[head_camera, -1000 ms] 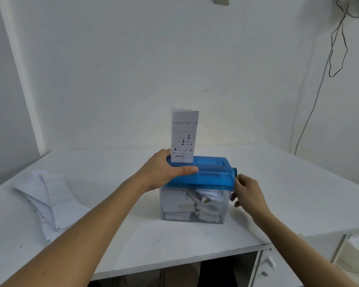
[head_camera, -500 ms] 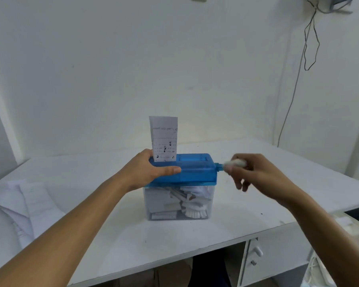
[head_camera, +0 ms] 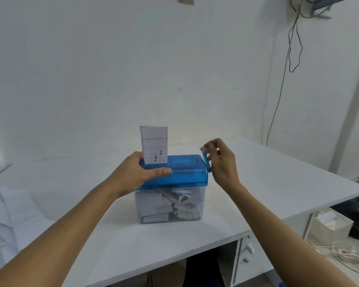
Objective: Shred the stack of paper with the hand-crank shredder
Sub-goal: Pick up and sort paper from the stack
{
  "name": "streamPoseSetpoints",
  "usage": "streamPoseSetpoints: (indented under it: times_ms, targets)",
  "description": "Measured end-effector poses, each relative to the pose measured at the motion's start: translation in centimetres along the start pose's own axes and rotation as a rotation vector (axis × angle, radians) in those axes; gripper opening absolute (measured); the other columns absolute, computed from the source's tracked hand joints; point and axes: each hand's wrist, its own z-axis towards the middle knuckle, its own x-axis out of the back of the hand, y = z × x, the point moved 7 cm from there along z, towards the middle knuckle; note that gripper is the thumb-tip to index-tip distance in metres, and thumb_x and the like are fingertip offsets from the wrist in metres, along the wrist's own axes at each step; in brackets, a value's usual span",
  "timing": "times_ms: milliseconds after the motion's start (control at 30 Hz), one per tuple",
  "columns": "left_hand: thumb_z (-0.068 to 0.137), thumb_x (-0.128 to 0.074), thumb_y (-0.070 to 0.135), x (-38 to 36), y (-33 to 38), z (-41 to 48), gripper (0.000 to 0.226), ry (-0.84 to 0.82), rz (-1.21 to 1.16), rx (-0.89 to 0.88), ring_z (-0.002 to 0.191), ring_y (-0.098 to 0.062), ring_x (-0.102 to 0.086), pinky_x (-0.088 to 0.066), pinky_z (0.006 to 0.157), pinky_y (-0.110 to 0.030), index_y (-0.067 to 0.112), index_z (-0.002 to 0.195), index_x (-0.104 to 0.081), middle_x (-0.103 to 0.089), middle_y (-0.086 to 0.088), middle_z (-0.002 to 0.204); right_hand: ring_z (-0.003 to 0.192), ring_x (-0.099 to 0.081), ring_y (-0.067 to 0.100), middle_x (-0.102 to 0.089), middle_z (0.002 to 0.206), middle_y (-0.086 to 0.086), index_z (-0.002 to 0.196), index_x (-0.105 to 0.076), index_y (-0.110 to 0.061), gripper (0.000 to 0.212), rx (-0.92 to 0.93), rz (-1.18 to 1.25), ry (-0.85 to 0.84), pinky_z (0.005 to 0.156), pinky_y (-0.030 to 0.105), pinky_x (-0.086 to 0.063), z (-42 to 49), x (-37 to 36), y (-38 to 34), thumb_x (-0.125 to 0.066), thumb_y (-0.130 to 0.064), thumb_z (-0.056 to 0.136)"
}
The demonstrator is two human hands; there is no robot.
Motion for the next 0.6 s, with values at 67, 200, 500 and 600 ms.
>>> streamPoseSetpoints:
  times_ms: [67,200,500,600]
  targets:
    - [0.044,-0.078,0.082,0.0,0.0,0.0,0.115,0.002,-0.007,-0.006,0.125,-0.016,-0.053,-0.047,0.109,-0.04,0.027,0.139,-0.047,-0.057,0.012,0.131,0.086,-0.061,0.013,-0.059,0.103,-0.007,0.096,-0.062,-0.017,0.019,-0.008,-0.166,-0.171,0.076,0.046,-0.059,-0.9,-0.7,2.2,-0.045,-0.019,0.105]
    - [0.053,-0.075,0.07,-0.2,0.2,-0.1,0.105,0.018,0.001,-0.015,0.124,-0.017,-0.05,-0.047,0.103,-0.034,0.025,0.143,-0.045,-0.054,0.01,0.133,0.083,-0.059,0.017,-0.058,0.098,-0.002,0.099,-0.065,-0.009,0.027,-0.055,-0.261,-0.362,0.073,0.047,-0.056,-4.6,-0.7,3.7,-0.041,-0.02,0.105]
    - [0.054,-0.076,0.071,-0.2,0.2,-0.2,0.094,0.02,-0.002,0.001,0.121,-0.019,-0.053,-0.047,0.099,-0.035,0.029,0.134,-0.047,-0.057,0.01,0.13,0.074,-0.068,0.016,-0.068,0.081,0.003,0.09,-0.069,-0.017,0.014,-0.141,-0.154,-0.663,0.064,0.034,-0.06,-9.2,2.9,-0.8,-0.064,-0.03,0.087]
    - [0.052,-0.082,0.08,-0.1,0.0,-0.1,0.104,0.012,0.002,0.012,0.12,-0.016,-0.054,-0.047,0.099,-0.034,0.03,0.137,-0.049,-0.058,0.012,0.129,0.073,-0.07,0.017,-0.068,0.076,0.004,0.089,-0.07,-0.013,0.012,-0.077,-0.145,-0.694,0.064,0.031,-0.06,-8.4,4.2,-3.5,-0.066,-0.022,0.096]
